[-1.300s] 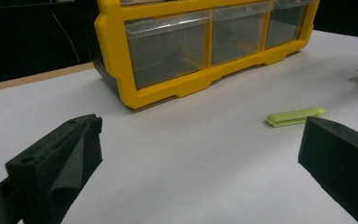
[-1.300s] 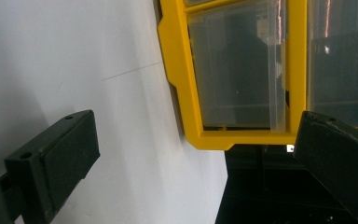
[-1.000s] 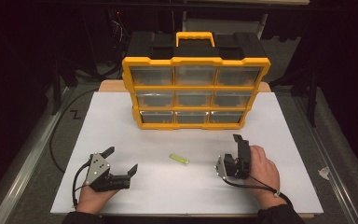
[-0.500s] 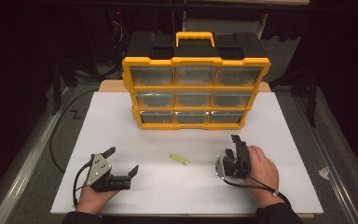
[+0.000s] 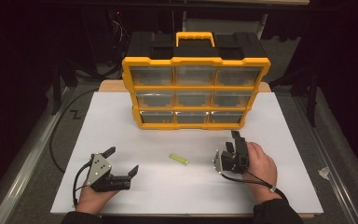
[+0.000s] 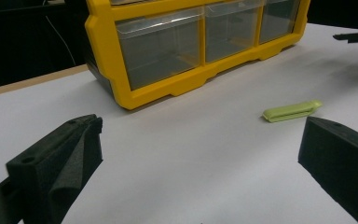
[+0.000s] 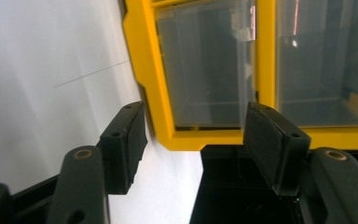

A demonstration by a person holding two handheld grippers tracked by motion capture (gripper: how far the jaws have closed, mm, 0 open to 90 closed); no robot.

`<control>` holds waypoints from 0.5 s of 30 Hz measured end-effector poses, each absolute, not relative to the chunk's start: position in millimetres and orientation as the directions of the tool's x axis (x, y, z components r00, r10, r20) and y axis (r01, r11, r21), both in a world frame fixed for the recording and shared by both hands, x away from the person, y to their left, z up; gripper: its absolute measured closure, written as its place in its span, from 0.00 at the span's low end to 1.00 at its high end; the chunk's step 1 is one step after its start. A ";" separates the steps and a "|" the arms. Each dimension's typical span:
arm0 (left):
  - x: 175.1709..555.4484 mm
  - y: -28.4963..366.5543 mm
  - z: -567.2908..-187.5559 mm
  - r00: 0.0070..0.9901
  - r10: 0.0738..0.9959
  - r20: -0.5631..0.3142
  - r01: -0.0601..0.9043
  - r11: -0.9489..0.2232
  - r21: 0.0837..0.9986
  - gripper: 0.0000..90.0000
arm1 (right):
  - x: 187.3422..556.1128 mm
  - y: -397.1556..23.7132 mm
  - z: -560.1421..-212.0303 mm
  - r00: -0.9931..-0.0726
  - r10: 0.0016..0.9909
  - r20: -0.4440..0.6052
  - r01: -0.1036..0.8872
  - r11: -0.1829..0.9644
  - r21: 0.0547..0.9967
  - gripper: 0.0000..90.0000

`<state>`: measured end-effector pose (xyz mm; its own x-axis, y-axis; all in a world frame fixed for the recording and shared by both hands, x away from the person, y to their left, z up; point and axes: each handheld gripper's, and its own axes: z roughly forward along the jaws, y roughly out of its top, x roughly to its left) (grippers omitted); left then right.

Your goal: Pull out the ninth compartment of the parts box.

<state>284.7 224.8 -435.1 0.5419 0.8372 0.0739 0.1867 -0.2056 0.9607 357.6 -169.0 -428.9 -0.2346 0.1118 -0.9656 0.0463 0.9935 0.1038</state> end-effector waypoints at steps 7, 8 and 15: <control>284.5 223.4 -434.9 0.546 0.834 0.084 0.182 -0.216 0.959 0.00 | 361.9 -166.8 -416.1 -0.223 0.098 -0.970 0.041 0.995 0.091 0.51; 284.5 223.6 -434.6 0.545 0.834 0.084 0.181 -0.214 0.960 0.00 | 365.3 -166.1 -412.2 -0.223 0.100 -0.970 0.044 0.995 0.093 0.51; 284.3 224.6 -434.4 0.544 0.835 0.080 0.180 -0.209 0.961 0.00 | 373.8 -163.7 -403.7 -0.208 0.098 -0.973 0.044 0.995 0.090 0.53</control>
